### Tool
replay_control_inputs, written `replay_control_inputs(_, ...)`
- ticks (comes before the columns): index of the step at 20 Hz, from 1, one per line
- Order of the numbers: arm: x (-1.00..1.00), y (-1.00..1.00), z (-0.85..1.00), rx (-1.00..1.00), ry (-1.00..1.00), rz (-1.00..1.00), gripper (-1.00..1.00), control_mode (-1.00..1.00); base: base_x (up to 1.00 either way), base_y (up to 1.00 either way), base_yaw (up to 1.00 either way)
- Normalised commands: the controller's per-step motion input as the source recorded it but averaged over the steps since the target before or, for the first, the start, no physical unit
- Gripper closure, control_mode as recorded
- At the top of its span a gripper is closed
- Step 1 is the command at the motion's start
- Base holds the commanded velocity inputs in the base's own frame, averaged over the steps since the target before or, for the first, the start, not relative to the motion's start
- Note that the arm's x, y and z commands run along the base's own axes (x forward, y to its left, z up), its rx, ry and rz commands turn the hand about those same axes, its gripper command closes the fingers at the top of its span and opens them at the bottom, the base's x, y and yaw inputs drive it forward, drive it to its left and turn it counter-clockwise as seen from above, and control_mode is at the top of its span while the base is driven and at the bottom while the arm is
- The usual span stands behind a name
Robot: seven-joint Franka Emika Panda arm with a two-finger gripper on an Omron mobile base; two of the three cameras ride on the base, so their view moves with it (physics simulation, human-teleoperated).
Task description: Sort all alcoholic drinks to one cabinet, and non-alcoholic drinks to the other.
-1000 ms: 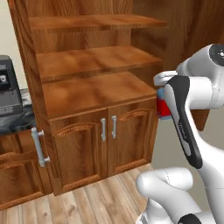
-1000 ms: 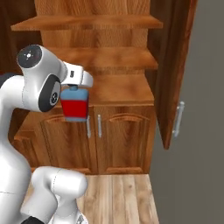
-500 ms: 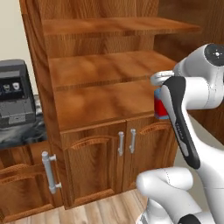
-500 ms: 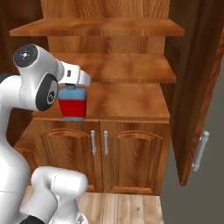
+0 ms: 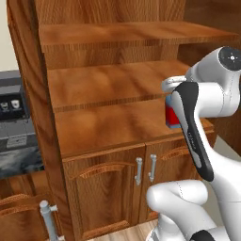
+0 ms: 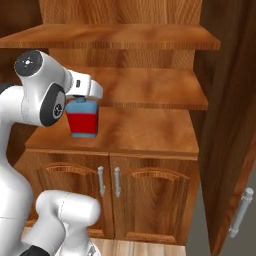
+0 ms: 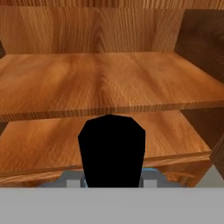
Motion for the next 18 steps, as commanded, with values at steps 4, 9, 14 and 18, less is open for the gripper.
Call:
replay_control_inputs(4, 0.00, 0.00, 0.00, 0.00, 0.00, 0.00, 1.00, 1.00, 0.36, -0.28, 0.08)
replay_control_inputs(9, 0.00, 0.00, 0.00, 0.00, 0.00, 0.00, 1.00, 1.00, 0.34, -0.23, 0.10)
replay_control_inputs(14, 0.00, 0.00, 0.00, 0.00, 0.00, 0.00, 1.00, 1.00, 0.40, -0.16, 0.15)
replay_control_inputs(18, 0.00, 0.00, 0.00, 0.00, 0.00, 0.00, 1.00, 1.00, 0.34, -0.19, 0.12)
